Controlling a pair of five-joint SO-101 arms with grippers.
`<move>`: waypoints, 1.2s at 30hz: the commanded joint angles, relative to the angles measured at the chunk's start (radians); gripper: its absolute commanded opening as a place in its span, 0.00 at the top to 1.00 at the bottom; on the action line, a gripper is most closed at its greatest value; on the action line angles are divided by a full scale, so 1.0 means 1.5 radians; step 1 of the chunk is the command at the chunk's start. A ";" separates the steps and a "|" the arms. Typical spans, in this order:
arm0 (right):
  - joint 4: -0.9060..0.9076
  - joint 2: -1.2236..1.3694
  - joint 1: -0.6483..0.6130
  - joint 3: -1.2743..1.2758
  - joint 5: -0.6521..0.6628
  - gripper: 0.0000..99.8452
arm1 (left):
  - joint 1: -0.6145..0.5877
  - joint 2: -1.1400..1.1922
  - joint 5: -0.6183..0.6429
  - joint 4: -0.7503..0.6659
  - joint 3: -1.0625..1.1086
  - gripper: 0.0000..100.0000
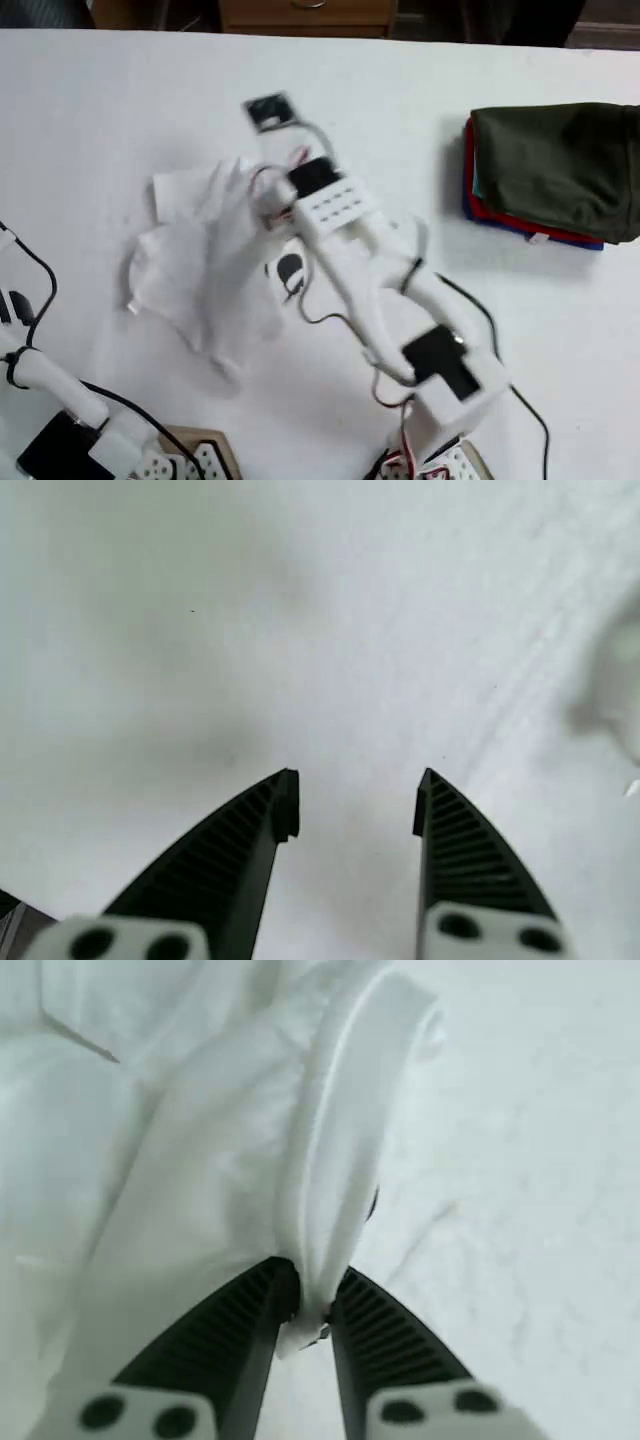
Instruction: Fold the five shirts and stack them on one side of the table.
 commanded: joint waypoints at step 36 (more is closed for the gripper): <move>0.163 -0.279 0.377 0.119 0.332 0.98 | 0.544 -0.019 -0.071 -0.041 0.127 0.74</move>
